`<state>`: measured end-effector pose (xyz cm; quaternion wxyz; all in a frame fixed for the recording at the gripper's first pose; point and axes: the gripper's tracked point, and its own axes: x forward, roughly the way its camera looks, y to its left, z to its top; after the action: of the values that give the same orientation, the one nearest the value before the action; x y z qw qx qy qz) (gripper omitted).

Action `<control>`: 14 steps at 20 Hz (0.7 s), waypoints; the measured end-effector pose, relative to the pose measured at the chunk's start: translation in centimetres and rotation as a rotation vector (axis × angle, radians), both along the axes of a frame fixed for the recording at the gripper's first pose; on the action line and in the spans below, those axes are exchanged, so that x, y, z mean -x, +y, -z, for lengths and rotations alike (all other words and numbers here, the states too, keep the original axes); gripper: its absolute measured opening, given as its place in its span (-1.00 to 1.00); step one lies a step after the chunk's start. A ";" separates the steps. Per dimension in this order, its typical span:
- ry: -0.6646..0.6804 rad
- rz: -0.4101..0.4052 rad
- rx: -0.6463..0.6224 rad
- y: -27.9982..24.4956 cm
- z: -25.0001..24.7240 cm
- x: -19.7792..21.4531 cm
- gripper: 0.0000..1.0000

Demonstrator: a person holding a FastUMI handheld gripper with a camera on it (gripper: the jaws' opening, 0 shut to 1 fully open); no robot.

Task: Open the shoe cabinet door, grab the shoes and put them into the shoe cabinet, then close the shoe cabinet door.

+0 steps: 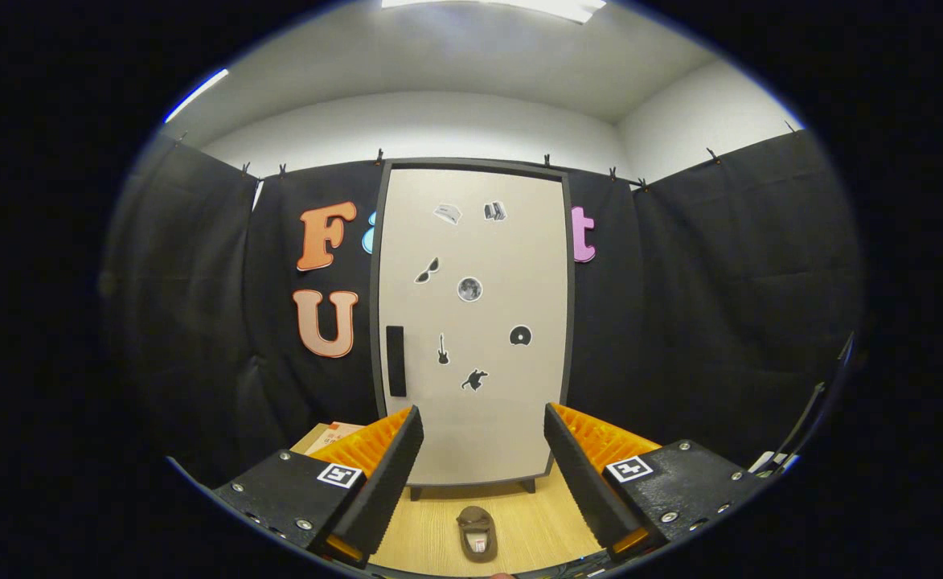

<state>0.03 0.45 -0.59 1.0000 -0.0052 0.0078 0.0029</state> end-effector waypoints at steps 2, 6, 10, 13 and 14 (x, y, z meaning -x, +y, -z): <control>0.003 0.001 0.004 0.1 0.1 0.1 0.89; 0.005 0.009 0.010 0.0 0.1 0.1 0.89; 0.003 0.014 -0.001 0.2 0.1 0.1 0.89; 0.006 0.011 -0.009 0.8 0.3 -0.3 0.89; 0.008 0.009 -0.005 1.2 0.4 -0.6 0.89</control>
<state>0.59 1.62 -1.01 0.9999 -0.0024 0.0119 -0.0016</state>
